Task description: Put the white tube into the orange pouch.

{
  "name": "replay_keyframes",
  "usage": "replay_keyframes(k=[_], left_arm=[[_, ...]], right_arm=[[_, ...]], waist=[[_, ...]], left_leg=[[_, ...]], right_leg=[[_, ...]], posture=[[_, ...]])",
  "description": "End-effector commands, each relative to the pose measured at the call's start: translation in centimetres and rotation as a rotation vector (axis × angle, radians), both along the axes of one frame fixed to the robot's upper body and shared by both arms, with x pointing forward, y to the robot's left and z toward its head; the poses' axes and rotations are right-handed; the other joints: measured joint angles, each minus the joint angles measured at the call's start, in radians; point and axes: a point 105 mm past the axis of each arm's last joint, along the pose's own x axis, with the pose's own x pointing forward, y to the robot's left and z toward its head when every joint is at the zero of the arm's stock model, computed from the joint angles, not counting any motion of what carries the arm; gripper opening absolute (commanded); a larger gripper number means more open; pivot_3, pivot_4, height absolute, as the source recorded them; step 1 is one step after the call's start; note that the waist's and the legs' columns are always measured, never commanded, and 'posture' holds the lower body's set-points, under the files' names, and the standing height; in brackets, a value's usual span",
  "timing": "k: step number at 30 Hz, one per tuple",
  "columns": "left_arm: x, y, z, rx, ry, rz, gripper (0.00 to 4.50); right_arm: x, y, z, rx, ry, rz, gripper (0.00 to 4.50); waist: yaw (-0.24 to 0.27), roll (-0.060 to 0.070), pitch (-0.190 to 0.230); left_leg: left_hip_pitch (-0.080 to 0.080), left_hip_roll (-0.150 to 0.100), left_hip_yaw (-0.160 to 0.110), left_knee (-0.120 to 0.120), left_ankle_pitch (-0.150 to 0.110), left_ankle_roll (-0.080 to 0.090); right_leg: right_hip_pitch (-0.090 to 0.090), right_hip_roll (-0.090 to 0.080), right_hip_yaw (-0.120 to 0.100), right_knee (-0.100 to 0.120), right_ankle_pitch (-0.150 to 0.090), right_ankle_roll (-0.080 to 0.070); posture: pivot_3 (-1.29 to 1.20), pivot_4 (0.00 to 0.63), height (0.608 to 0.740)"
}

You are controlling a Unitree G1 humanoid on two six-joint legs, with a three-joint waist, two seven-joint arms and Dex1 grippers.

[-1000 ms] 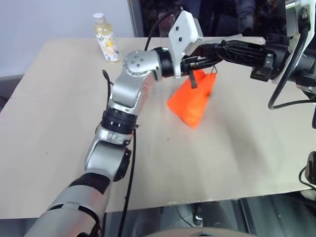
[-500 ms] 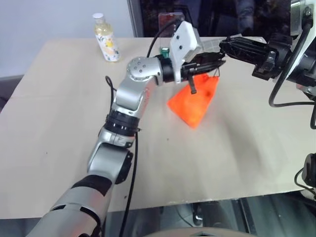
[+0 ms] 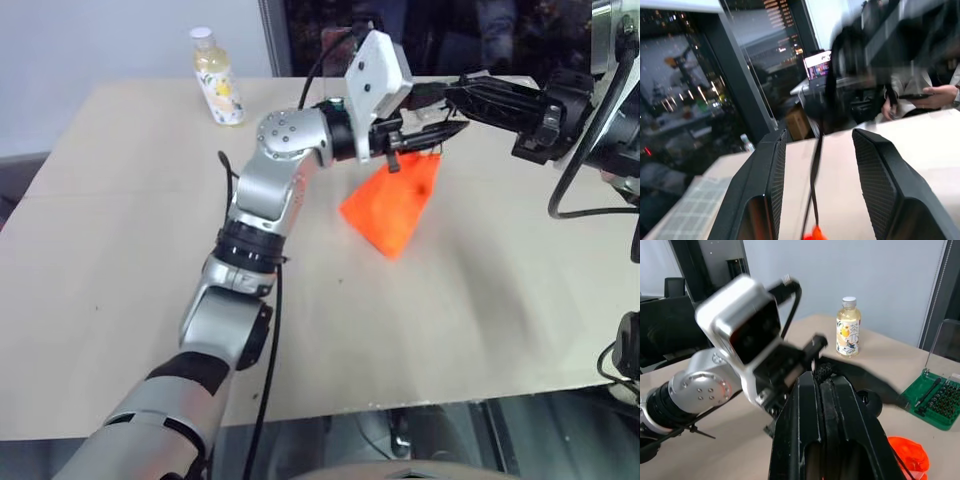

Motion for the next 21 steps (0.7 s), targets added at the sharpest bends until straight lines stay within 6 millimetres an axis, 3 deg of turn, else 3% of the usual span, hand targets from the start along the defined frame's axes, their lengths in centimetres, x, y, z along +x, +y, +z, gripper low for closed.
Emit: replay_keyframes(k=[1, 6, 9, 11, 12, 16, 21], left_arm=[[-0.8, -0.1, 2.3, -0.052, -0.080, -0.007, 2.15], [-1.2, -0.3, 2.6, -0.071, -0.089, -0.021, 2.15], [-1.2, -0.3, 2.3, -0.068, -0.085, -0.022, 1.29], [-1.2, -0.3, 2.1, -0.067, -0.082, -0.021, 0.36], [-1.1, -0.3, 2.0, -0.065, -0.081, -0.017, 0.22], [-0.5, -0.3, 1.0, -0.050, -0.056, 0.011, 0.22], [3.4, 0.0, -4.4, 0.064, 0.065, 0.150, 0.22]], right_arm=[[-0.8, -0.1, 0.9, -0.002, -0.057, 0.001, 0.00], [-0.7, -0.2, 0.8, -0.001, -0.051, -0.005, 0.00], [-0.7, -0.2, 0.7, 0.000, -0.048, -0.006, 0.00], [-0.7, -0.2, 0.7, 0.002, -0.047, -0.005, 0.00], [-0.6, -0.2, 0.7, 0.003, -0.047, -0.005, 0.00], [-0.7, -0.2, 1.0, 0.018, -0.055, -0.007, 0.00], [-0.7, -0.9, 3.9, 0.138, -0.135, -0.012, 0.00]], waist=[[0.000, 0.000, 0.000], [0.000, 0.000, 0.000], [0.000, 0.000, 0.000], [0.000, 0.000, 0.000], [0.000, 0.000, 0.000], [0.000, 0.000, 0.000], [0.000, 0.000, 0.000]], left_leg=[[0.000, 0.000, 0.000, 0.001, 0.000, 0.000], [0.000, 0.000, -0.001, 0.004, 0.000, 0.000], [0.000, 0.000, -0.001, 0.005, 0.000, 0.000], [0.000, 0.000, -0.001, 0.005, 0.000, 0.000], [0.000, 0.000, -0.001, 0.004, 0.000, 0.000], [0.000, 0.000, 0.000, 0.004, 0.000, 0.000], [0.000, 0.000, 0.000, 0.005, 0.000, 0.000]], right_leg=[[0.000, 0.000, 0.000, 0.001, 0.000, 0.000], [0.000, 0.000, 0.000, 0.004, 0.000, 0.000], [0.000, 0.000, 0.000, 0.005, 0.000, 0.000], [0.000, 0.000, 0.000, 0.005, 0.000, 0.000], [0.000, 0.000, 0.000, 0.005, 0.000, 0.000], [0.000, 0.000, 0.000, 0.004, 0.000, 0.000], [0.000, 0.000, 0.000, 0.005, 0.000, 0.000]], posture=[[0.00, 0.150, 0.740], [0.00, 0.150, 0.740], [0.00, 0.150, 0.740], [0.00, 0.150, 0.740], [0.00, 0.150, 0.740], [0.00, 0.150, 0.740], [0.00, 0.150, 0.740]])
